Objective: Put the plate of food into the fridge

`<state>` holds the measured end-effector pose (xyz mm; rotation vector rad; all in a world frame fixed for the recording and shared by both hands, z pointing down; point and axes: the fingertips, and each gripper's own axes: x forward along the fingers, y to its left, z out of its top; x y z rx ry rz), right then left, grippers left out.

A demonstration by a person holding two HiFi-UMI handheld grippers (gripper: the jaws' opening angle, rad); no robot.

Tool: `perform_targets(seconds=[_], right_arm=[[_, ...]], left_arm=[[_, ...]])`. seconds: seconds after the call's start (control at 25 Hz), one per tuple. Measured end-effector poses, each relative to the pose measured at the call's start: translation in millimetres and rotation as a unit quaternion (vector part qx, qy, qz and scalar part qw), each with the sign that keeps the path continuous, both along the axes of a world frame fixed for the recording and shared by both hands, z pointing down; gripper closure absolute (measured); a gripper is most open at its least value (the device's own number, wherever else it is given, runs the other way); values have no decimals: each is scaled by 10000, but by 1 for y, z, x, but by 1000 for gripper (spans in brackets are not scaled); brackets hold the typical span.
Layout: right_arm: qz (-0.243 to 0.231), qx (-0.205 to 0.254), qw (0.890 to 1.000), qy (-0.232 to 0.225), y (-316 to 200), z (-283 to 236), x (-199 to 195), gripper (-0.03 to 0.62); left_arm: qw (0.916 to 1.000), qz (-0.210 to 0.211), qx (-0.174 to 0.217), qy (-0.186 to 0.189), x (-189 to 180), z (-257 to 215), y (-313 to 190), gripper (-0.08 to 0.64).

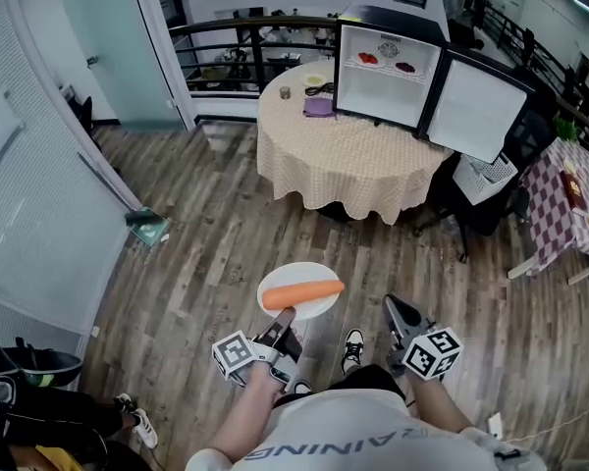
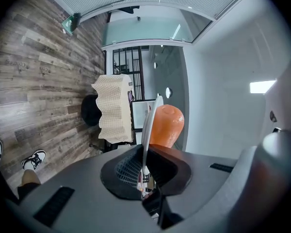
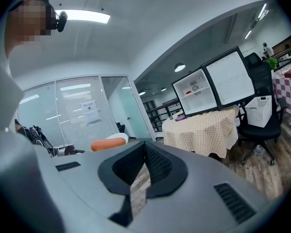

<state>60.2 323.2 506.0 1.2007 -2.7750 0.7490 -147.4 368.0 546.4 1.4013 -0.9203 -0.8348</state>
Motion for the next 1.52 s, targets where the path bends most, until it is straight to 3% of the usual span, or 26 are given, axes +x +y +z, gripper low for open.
perform_targets(seconds=[0.6,0.96,1.32,1.52], right_arm=[[-56,43,9998,-201,-170,2,54,571],[3,0,9994,-358,-242,11,96,571],[144,-144,9991,-359,-284,23,109,571],[322,-57,9990,-303,-316,20,103,569]], left_arm=[[9995,-260,-54,-146,36,-15,-164,535],[9989,-416,-210,-102,65,-10,-231,535],[9996,-160,-237,-18,87,-3,-286,535],[9996,2,-271,46,82,4,-326,535]])
